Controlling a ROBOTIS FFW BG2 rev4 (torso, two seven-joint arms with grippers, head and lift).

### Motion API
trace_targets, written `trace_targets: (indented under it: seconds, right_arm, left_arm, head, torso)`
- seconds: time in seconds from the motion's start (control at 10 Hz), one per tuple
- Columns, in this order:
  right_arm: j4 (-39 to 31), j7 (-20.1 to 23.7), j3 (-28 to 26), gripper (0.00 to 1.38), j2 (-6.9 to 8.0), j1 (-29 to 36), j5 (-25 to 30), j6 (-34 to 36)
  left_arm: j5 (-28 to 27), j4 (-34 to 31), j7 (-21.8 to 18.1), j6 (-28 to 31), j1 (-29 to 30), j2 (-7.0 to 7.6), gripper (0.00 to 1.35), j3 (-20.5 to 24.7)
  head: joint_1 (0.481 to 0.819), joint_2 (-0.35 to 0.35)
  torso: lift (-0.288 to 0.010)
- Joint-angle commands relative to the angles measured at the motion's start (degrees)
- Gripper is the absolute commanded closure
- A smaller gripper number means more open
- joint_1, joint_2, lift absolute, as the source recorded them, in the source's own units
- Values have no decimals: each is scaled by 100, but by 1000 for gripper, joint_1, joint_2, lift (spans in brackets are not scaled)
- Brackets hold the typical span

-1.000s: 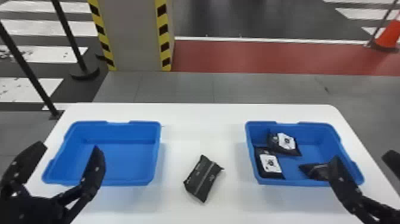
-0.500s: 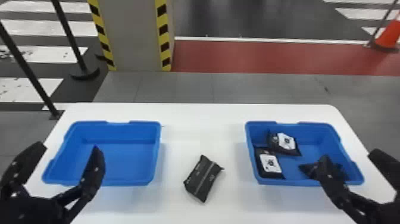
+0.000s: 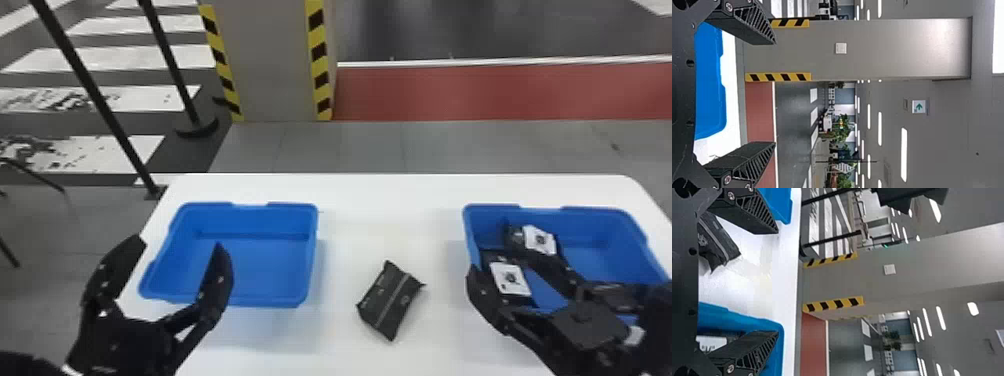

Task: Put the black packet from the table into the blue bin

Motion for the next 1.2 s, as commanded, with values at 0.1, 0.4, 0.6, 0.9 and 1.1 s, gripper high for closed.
trace_targets:
  seconds: [0.1,0.4,0.6,0.9,1.1]
  right_arm:
    - [414,13,814,107,-223,-812,21,633]
    - [751,22,1225,105,-266,-1515,170,1688]
    - [1019,48,1408,105,-284,-1881,353,1969]
    - [1708,48,1853,104,-328,-2584,524,2461]
    - [2312,119,2265,94,-390,-3034,467,2602]
  left_arm:
    - [0,0,9,14,-11,0,113,-9]
    - [0,0,0,14,-39,-9,111,-20]
    - [-11,0,0,28,-53,-9,111,-31]
    - [-23,0,0,56,-81,-9,108,-54]
    - [-23,0,0,70,-81,-9,108,-54]
  head:
    - [695,191]
    - [695,279]
    - [695,293]
    - [695,301]
    - [695,314]
  torso:
    - [-110]
    - [-110]
    - [-110]
    - [-110]
    - [-110]
